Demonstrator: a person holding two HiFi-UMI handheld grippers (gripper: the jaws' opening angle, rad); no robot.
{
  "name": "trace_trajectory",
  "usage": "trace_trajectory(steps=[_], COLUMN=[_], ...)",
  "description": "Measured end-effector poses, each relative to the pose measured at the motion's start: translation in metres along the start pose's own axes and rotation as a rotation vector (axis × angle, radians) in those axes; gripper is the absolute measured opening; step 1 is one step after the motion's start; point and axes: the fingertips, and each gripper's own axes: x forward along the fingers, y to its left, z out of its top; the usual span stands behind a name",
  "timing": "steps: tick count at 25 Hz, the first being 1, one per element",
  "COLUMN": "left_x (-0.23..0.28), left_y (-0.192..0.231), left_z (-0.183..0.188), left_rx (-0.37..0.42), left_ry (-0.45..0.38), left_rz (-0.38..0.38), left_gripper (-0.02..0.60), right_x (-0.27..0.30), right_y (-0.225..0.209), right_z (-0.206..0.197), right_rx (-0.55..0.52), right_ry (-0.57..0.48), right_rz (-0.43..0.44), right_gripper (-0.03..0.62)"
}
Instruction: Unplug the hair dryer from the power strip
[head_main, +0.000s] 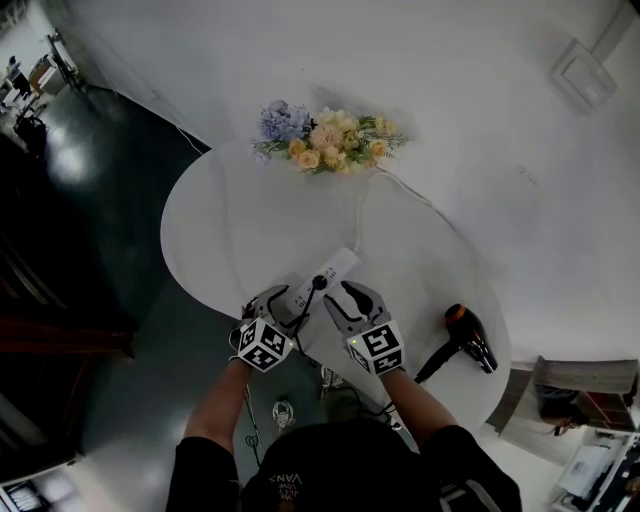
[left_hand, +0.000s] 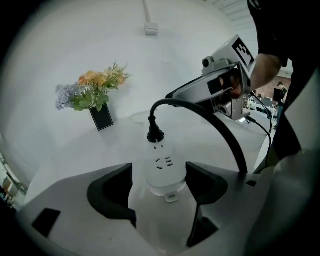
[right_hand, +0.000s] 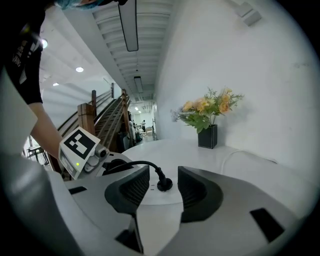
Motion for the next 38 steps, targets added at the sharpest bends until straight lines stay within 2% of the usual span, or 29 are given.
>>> trace_trajectory(steps=[4, 6, 12, 20, 25, 30, 33, 34, 38], left_x=[0.003, 0.004, 0.004, 0.005, 0.005, 0.006, 0.007, 0.007, 0.007], left_y=[-0.003, -0.006, -0.007, -0.006, -0.006, -0.005, -0.005, -0.005, -0.004], left_z=[-0.001, -0.002, -0.004, -0.004, -0.005, -0.005, -0.006, -0.007, -0.008], left_rx=[0.044, 0.052, 0.036, 0.017, 0.005, -0.020, -0.038, -0.043, -0.052], left_ry=[0.016, 0.020, 0.004, 0.011, 0.011, 0.009, 0.012, 0.015, 0.026], left_rz=[-0.014, -0.032, -0.049, -0.063, -0.075, -0.097, -0.114, -0.119, -0.131], left_gripper=[0.334, 0.312, 0.290, 0.285, 0.284, 0.284, 0.282, 0.281, 0.281], right_x=[0.020, 0.028, 0.046, 0.059, 0.064, 0.064, 0.064, 0.064, 0.064], right_y=[0.004, 0.004, 0.006, 0.003, -0.001, 0.001, 0.002, 0.004, 0.004], right_z=[-0.010, -0.014, -0.025, -0.026, -0.026, -0.016, -0.024, -0.024, -0.025], right_rx=[-0.037, -0.037, -0.090, -0.159, -0.196, -0.299, -0.308, -0.312, -0.266], right_ry=[0.041, 0.044, 0.072, 0.101, 0.105, 0.075, 0.090, 0.088, 0.082], right_rz=[0.039, 0.054, 0.093, 0.077, 0.085, 0.092, 0.092, 0.095, 0.108], right_gripper=[0.161, 0.161, 0.161, 0.161, 0.133, 0.122, 0.111, 0.076, 0.074])
